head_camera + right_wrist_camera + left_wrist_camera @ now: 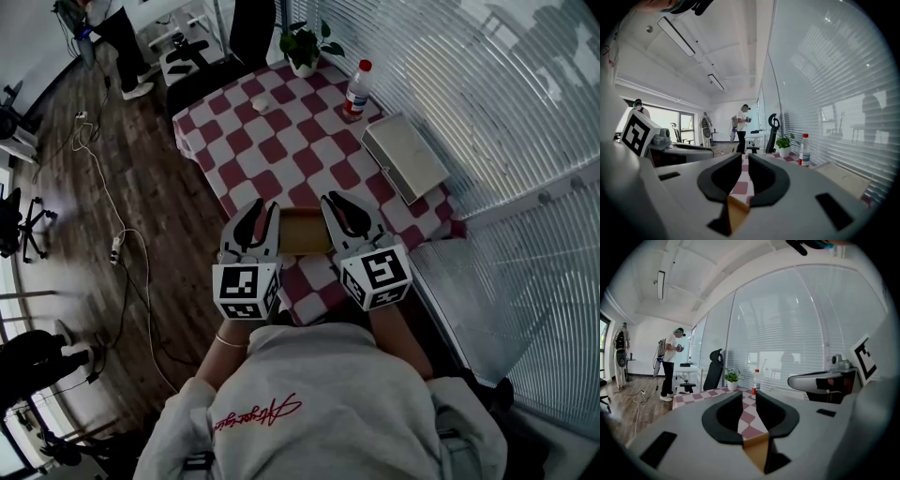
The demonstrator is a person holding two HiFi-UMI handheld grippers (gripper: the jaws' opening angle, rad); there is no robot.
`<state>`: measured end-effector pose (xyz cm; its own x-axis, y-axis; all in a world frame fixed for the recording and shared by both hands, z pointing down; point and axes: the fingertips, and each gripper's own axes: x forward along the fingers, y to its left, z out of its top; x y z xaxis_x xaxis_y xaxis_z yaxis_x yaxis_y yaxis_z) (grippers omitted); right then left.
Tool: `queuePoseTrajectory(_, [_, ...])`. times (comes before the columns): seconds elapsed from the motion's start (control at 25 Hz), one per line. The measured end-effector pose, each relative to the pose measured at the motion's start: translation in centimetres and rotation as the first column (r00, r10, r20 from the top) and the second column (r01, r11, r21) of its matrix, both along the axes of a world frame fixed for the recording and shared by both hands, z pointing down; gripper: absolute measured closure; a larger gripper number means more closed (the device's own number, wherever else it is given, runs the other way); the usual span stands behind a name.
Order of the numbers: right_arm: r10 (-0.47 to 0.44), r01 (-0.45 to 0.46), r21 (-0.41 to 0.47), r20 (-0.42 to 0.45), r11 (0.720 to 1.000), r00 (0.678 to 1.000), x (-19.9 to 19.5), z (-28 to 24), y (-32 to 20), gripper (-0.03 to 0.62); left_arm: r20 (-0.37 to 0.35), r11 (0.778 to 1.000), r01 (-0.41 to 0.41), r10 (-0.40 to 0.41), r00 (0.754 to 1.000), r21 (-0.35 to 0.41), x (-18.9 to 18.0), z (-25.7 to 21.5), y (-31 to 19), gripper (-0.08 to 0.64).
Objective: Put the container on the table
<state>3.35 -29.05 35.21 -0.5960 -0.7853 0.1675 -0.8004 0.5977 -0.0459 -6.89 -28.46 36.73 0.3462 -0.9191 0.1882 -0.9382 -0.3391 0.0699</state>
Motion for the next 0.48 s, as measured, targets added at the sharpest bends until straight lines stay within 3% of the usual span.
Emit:
queuePoseTrajectory(0.24, [0.002,-0.002,0.021,0.018,1.000,1.000,0.0,-0.5,-0.4,0.572,0.007,1.000,0.024,-0.024,1.000,0.010,-0.4,-0.3,-0.1,0.517])
queuePoseTrajectory(0.48, [-0.016,0.015,0.038,0.045,0.999,0.999,-0.4,-0.9,-0.6,0.580,0.001,0.998,0.028,-0.028,1.000,0.060,-0.7,-1.7,-0.3,0.528])
